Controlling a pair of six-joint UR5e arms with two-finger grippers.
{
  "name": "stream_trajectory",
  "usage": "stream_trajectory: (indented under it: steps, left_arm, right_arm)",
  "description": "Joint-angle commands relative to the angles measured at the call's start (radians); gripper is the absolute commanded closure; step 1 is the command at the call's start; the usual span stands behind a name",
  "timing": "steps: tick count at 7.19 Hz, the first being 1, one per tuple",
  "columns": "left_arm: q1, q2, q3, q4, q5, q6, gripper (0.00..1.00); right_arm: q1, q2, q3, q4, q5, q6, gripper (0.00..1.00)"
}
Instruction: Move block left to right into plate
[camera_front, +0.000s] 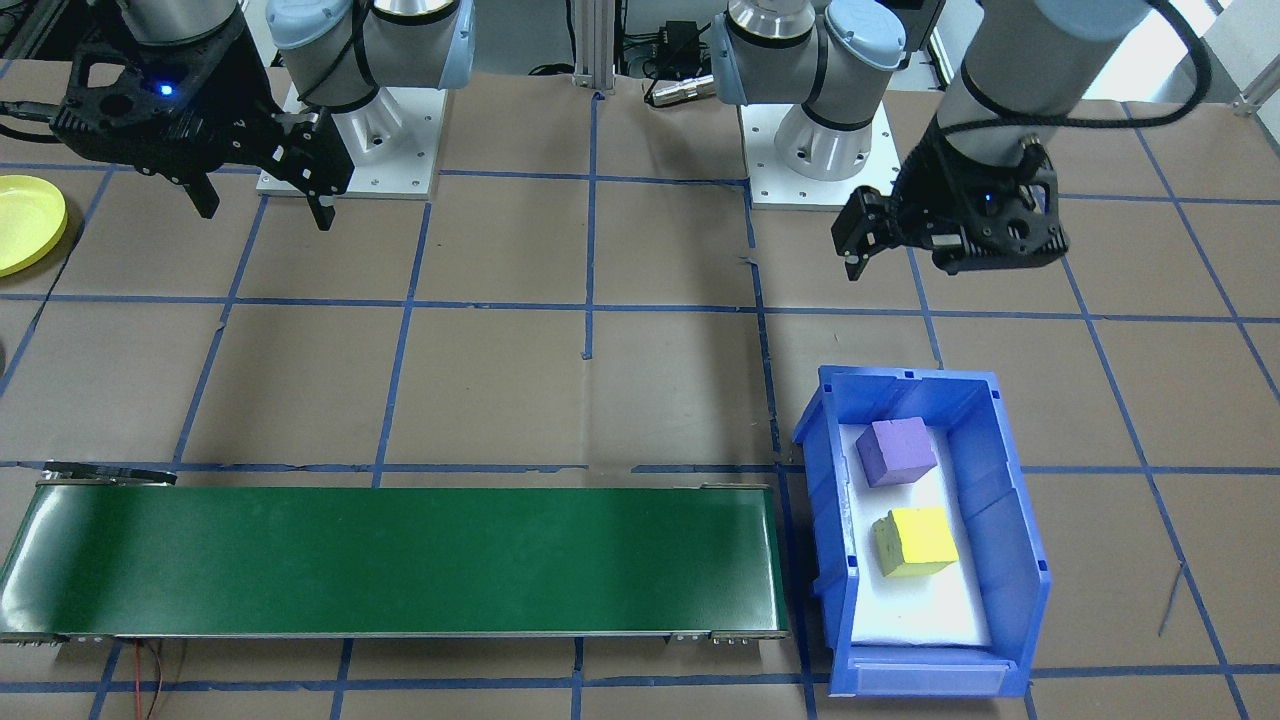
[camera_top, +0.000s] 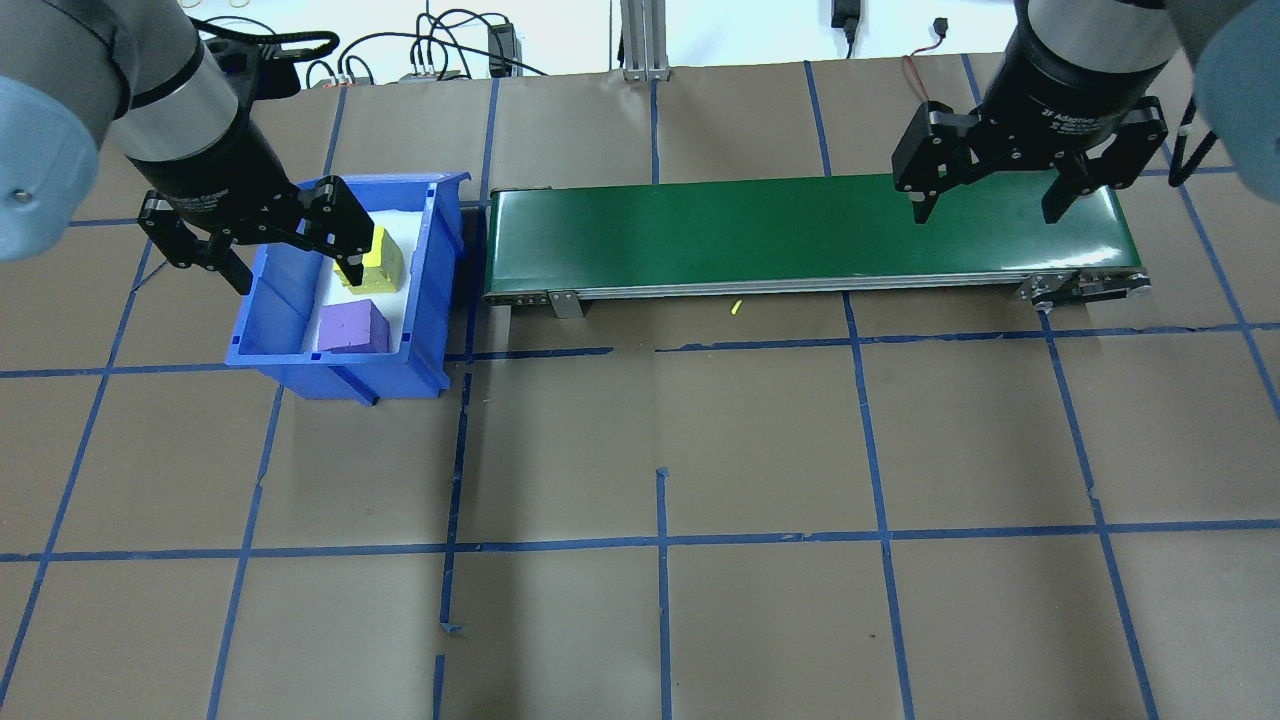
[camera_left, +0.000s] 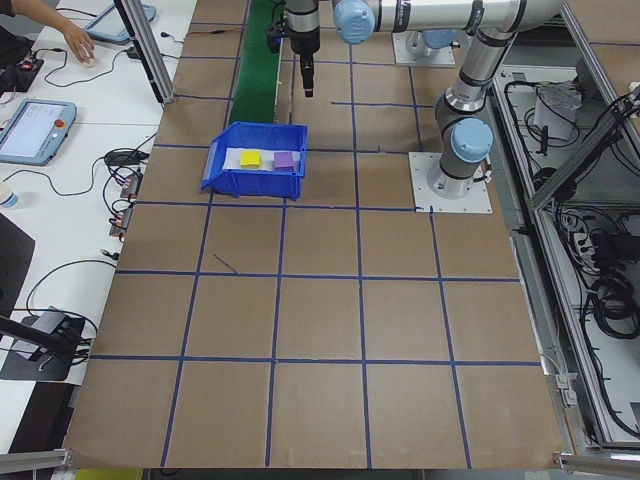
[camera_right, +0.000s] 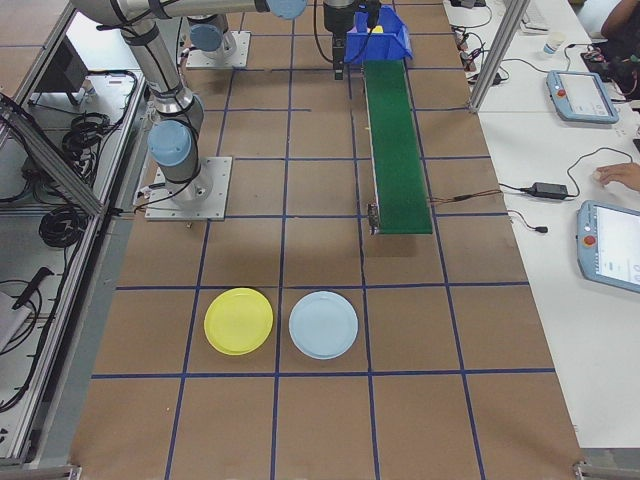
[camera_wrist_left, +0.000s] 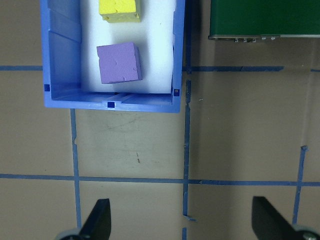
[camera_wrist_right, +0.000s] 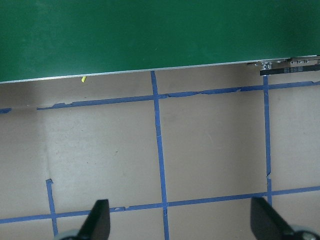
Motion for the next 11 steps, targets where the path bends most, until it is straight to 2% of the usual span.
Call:
stream_trajectory:
  steps: [1,4,7,11]
  left_arm:
    - [0.067,-0.128,-0.007,0.1,-0.003,0.015,0.0]
    - [0.077,-0.231,-0.011,0.197,0.0,0.034,0.0]
    - [0.089,-0.27,-0.119,0.391,-0.003,0.052,0.0]
    - [0.089,-0.317,-0.148,0.433,-0.002,0.054,0.0]
  right_arm:
    - [0.001,0.0,0.0,0.0,0.002,0.0,0.0]
    - [0.003,0.0,0.0,0.0,0.002,0.0,0.0]
    - [0.001,0.0,0.0,0.0,0.002,0.0,0.0]
    - [0.001,0.0,0.001,0.0,0.002,0.0,0.0]
